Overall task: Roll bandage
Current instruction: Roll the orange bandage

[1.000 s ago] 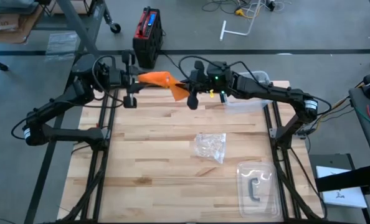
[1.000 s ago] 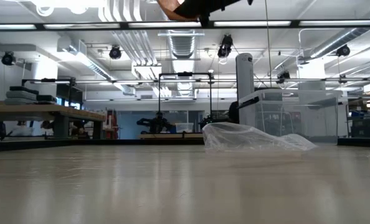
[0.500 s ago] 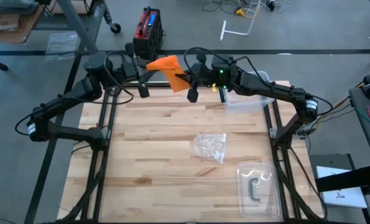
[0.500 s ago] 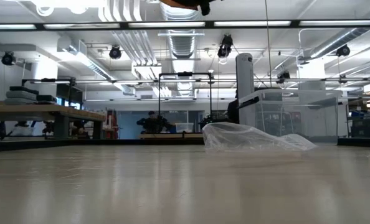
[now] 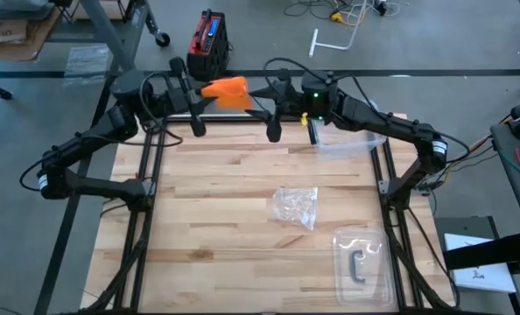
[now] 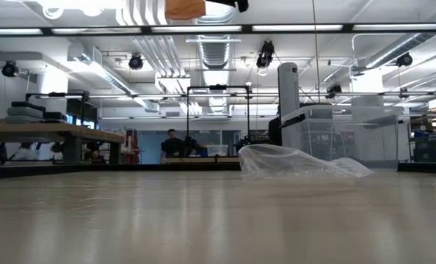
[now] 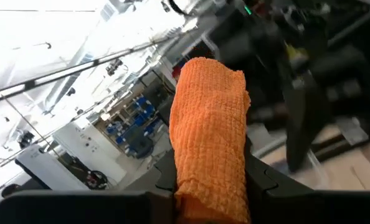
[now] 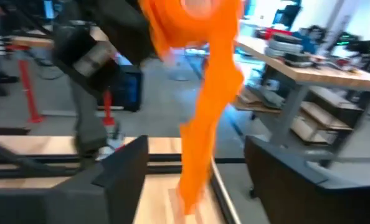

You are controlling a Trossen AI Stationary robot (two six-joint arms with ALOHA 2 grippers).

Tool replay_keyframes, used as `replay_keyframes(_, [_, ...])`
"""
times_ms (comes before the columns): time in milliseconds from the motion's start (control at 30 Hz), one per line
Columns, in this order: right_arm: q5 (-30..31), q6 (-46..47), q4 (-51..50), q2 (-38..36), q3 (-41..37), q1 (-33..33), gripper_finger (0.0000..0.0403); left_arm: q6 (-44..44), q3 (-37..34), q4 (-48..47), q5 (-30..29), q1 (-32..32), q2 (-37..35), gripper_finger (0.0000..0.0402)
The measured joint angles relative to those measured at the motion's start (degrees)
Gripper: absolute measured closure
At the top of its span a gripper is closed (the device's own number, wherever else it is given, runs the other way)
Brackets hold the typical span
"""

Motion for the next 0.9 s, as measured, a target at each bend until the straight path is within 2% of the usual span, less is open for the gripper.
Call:
replay_keyframes(167, [-4.6,-0.1,-4.1,-0.6,3.3,0.8,0.0068,6.7,0.0,-5.7,0.0,0.0,0.0,0.0322])
replay_keyframes(267, [-3.7,0.1,-2.8,-0.6,3.8,1.1,0.0044,11.9,-0.1,-8.1,0.0,0.0,0.0,0.0322])
replay_keyframes(433, [2.3,2.7,0.7,0.0,3.1,1.0,0.0037,20.1,-0.2,-8.9,2.2,0.0,0.0,0.0322])
replay_keyframes(600, [1.9,5.4,7.1,0.0,0.4,1.4,0.0037,25.8,-0.2,-8.8,4.1,0.0,0.0,0.0322])
replay_keyframes(900, [0.9,7.7,16.0,0.1,-4.6,2.3,0.0037,26.8,-0.3,-7.1,5.1,0.0,0.1,0.0322])
